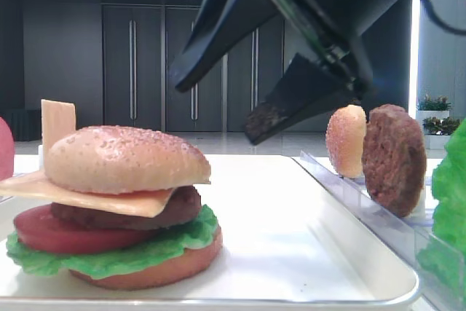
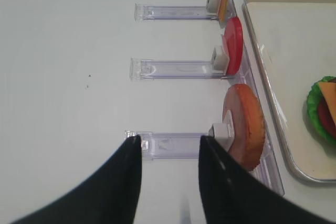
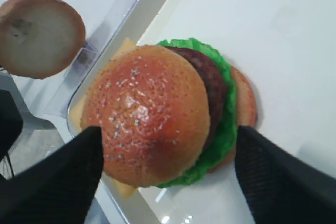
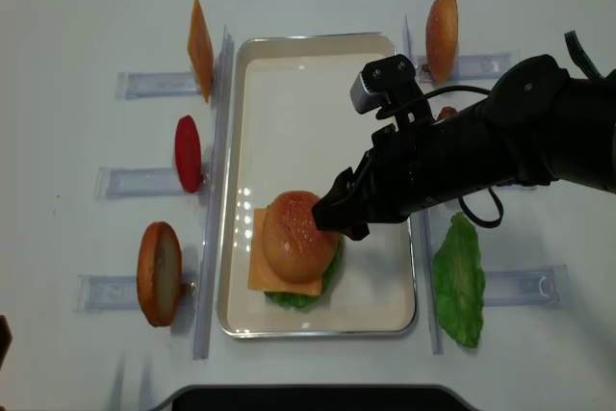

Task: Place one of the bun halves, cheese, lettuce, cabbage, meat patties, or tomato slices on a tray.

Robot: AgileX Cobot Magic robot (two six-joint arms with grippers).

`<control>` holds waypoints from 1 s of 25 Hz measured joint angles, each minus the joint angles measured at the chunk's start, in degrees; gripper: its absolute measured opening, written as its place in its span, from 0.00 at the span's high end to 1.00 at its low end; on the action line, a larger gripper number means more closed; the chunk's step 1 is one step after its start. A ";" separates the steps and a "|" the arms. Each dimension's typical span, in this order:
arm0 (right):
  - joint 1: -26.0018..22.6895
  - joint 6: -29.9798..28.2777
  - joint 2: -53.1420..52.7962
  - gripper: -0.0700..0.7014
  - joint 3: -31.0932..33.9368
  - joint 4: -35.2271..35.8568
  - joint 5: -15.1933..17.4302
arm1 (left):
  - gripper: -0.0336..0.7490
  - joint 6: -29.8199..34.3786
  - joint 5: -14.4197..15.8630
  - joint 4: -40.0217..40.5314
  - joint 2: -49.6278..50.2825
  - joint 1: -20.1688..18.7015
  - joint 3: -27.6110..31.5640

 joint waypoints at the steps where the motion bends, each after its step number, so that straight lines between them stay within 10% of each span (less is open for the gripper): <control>1: -0.20 2.03 -0.86 0.26 0.00 -3.00 -0.31 | 0.60 0.00 0.00 0.00 0.00 0.00 0.00; 9: -11.61 29.40 -12.77 0.26 0.00 -35.55 4.89 | 0.60 0.00 0.00 0.00 0.00 0.00 0.00; 15: -23.37 50.45 -25.55 0.30 0.00 -63.72 15.88 | 0.60 0.00 0.00 0.00 0.00 0.00 0.00; 25: -30.46 59.43 -48.70 0.33 0.00 -72.89 26.76 | 0.60 0.00 0.00 0.00 0.00 0.00 0.00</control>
